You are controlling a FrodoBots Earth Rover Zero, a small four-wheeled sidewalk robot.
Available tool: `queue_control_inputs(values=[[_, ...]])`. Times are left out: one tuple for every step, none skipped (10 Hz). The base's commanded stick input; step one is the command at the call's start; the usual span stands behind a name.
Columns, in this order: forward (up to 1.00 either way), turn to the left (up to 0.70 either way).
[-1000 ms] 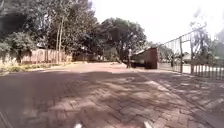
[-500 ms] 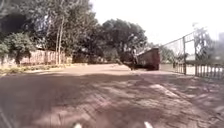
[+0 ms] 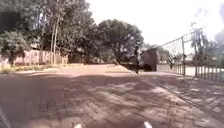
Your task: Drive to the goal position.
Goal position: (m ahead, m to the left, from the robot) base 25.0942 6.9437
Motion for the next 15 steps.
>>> queue_control_inputs(values=[[0.70,0.00],[0.70,0.00],[0.70,0.00],[0.70,0.00],[0.70,0.00],[0.70,0.00],[0.70,0.00],[0.70,0.00],[0.70,0.00],[0.70,0.00],[0.70,0.00],[0.70,0.00],[0.70,0.00],[0.70,0.00],[0.70,0.00]])
